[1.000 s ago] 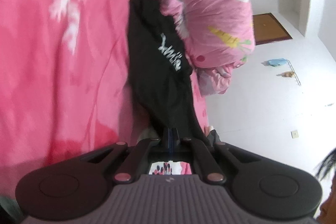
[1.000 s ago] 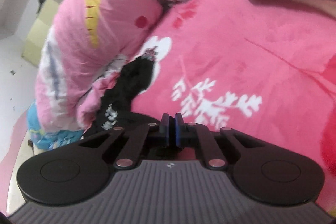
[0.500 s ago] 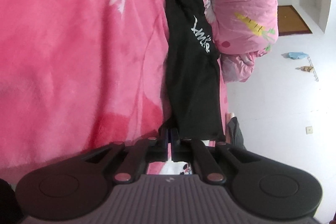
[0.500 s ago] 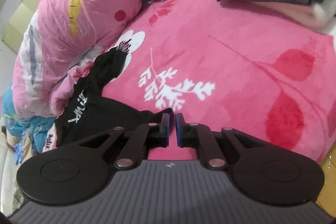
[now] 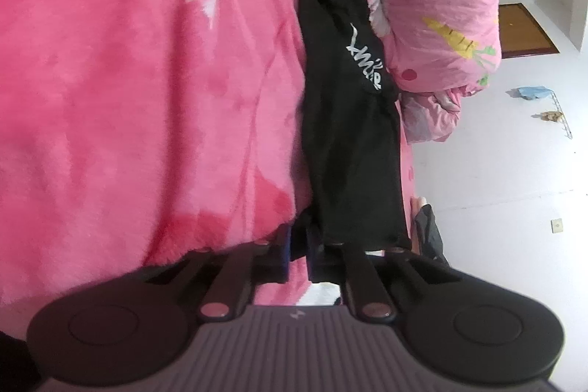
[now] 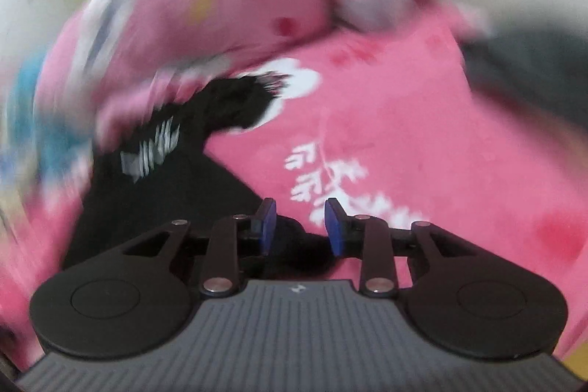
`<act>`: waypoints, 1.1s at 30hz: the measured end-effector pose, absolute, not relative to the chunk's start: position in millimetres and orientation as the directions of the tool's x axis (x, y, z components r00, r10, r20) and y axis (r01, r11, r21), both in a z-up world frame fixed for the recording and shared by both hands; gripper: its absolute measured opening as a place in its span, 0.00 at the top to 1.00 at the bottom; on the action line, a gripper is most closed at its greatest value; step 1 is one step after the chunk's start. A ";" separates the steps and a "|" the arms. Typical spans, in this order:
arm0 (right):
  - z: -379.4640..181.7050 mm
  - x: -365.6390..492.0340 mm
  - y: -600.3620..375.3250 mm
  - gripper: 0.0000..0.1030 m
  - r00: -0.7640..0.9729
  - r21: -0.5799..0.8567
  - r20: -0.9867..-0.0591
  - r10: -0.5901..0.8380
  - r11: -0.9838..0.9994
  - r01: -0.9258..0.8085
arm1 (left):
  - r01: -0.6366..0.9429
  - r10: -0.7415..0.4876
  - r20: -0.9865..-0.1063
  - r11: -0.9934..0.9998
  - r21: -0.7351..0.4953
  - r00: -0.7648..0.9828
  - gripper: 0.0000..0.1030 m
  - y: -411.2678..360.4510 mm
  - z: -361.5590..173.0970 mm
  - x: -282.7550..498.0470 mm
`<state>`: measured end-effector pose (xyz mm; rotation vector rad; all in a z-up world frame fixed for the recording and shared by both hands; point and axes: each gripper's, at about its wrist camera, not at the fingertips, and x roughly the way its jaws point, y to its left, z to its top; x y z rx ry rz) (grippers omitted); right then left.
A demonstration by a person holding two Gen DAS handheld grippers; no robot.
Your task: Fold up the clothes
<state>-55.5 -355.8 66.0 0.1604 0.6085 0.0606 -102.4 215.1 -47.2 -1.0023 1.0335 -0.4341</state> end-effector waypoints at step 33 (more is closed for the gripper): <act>53.3 -84.1 -339.4 0.94 0.794 -0.217 -0.603 0.078 0.942 -0.257 | -0.154 -0.697 -0.542 0.540 -0.827 0.470 0.92 221.3 -48.6 -107.3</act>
